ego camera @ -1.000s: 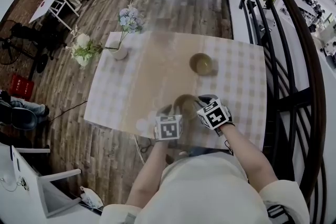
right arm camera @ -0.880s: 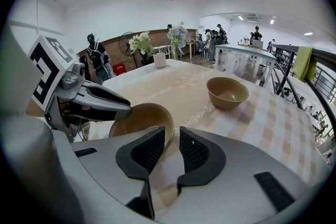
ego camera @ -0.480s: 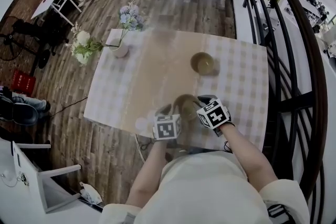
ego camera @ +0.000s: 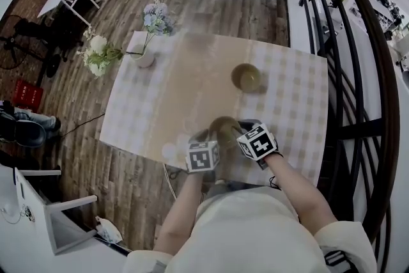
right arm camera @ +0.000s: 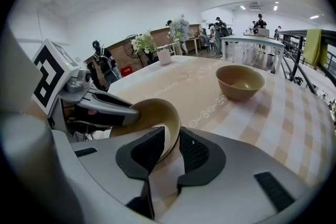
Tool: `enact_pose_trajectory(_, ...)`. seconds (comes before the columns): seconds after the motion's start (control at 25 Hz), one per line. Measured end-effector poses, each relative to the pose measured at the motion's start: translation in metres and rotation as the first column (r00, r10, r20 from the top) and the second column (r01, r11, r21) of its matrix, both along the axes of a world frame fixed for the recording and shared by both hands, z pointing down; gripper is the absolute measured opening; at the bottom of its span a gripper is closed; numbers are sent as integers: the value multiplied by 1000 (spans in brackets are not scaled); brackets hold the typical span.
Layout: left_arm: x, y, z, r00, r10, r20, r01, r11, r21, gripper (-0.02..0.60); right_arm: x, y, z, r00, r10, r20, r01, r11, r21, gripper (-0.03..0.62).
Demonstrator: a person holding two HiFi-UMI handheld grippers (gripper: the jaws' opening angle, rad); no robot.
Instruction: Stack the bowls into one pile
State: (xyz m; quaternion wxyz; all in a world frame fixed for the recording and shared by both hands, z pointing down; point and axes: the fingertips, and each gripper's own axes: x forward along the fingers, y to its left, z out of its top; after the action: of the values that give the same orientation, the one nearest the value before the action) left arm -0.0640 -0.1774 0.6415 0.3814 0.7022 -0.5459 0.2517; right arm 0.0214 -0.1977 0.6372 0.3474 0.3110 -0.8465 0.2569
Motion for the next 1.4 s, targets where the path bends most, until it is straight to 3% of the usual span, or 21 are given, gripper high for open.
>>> enact_pose_trajectory(0.28,2,0,0,1000,-19,-13,19,1000,-1,44,-1,0,0,1000,-6,29,7,1000,-13,75)
enact_pose_trajectory(0.8,7,-10,-16,999,-36,-37,37,999,25,34,6,-9,-22,999,34,21,-35,998,53,54)
enact_pose_trajectory(1.16,16,-42,-41,999,5,-53,-1,998,61,23,19,-33,-40,994,111,15,-112,989,95,52)
enact_pose_trajectory(1.4,31,-73,-52,994,80,-70,-75,994,75,23,33,-62,-53,984,179,7,-178,976,127,46)
